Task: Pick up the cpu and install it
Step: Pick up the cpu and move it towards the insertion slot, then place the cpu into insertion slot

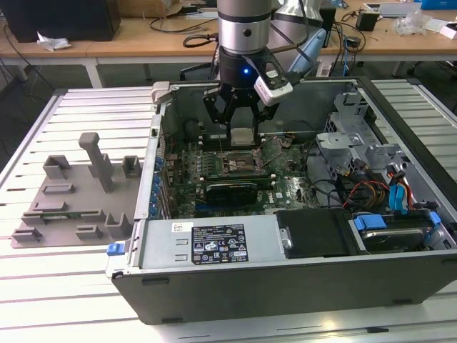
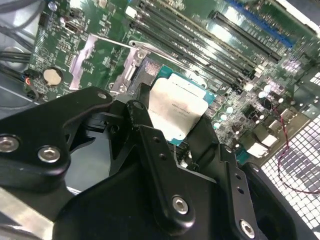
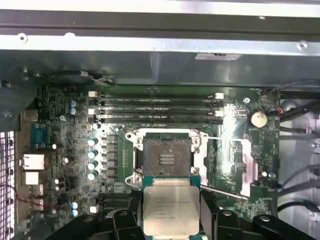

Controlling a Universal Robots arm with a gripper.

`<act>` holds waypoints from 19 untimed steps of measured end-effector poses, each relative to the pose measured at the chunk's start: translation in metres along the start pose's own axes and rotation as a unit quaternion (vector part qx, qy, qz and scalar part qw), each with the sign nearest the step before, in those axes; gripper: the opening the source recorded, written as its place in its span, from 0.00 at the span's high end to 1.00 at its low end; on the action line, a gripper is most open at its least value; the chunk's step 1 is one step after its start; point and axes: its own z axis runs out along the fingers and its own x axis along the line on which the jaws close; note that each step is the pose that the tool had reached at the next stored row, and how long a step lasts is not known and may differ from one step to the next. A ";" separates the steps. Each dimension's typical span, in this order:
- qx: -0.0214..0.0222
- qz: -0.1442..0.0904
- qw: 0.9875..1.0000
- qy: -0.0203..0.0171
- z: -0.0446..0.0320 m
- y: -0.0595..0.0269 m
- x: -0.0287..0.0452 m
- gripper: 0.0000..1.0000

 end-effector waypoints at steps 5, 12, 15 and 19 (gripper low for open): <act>0.000 0.000 1.000 0.000 0.0115 0.0033 0.0035 0.45; 0.000 0.000 1.000 0.000 0.0171 0.0039 0.0037 0.45; 0.000 0.000 1.000 0.000 0.0171 0.0039 0.0037 0.45; 0.000 0.000 1.000 0.000 0.0172 0.0039 0.0037 0.45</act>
